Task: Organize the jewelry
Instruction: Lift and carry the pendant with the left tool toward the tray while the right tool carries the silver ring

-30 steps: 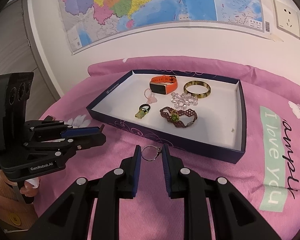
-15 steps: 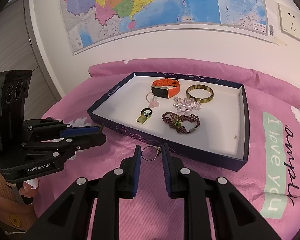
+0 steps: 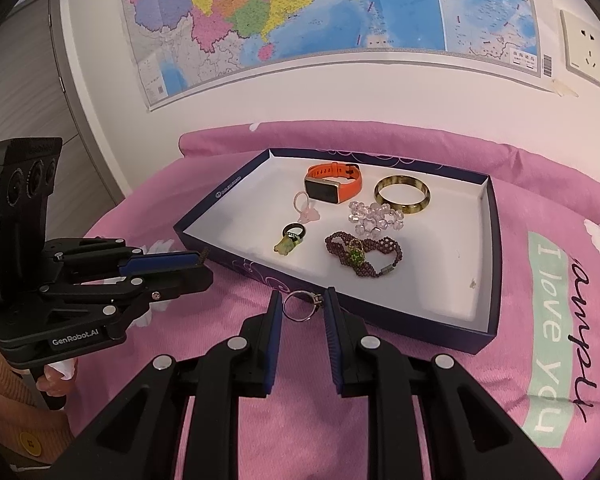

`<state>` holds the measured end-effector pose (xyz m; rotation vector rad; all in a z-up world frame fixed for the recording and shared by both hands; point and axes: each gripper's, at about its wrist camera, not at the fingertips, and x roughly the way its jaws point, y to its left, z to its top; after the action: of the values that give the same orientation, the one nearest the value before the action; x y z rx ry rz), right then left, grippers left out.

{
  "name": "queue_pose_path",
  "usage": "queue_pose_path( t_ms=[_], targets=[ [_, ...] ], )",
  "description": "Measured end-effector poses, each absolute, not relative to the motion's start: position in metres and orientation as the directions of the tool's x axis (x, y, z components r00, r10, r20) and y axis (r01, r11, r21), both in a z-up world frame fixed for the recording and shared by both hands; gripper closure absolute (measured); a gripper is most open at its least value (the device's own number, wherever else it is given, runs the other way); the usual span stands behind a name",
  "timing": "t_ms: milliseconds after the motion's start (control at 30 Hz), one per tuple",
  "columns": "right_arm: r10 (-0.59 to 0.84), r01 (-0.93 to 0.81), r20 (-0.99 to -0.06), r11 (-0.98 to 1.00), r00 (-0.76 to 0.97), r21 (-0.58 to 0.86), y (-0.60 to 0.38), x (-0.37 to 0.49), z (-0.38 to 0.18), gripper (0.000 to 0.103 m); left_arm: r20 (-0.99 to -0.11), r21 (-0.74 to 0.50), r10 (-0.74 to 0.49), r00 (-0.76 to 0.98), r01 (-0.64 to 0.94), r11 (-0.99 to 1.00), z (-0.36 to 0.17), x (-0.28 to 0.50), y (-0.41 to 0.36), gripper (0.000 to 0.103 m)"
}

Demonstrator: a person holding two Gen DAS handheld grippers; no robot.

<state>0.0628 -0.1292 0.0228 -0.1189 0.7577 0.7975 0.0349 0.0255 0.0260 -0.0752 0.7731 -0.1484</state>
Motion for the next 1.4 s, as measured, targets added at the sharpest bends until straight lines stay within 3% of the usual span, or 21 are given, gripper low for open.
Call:
queue_pose_path(
  t_ms=[1400],
  targets=[
    [0.605, -0.692, -0.64, 0.705, 0.474, 0.153, -0.121, 0.075, 0.03, 0.084, -0.666, -0.107, -0.15, 0.73, 0.106, 0.989, 0.038, 0.048, 0.025, 0.087]
  ],
)
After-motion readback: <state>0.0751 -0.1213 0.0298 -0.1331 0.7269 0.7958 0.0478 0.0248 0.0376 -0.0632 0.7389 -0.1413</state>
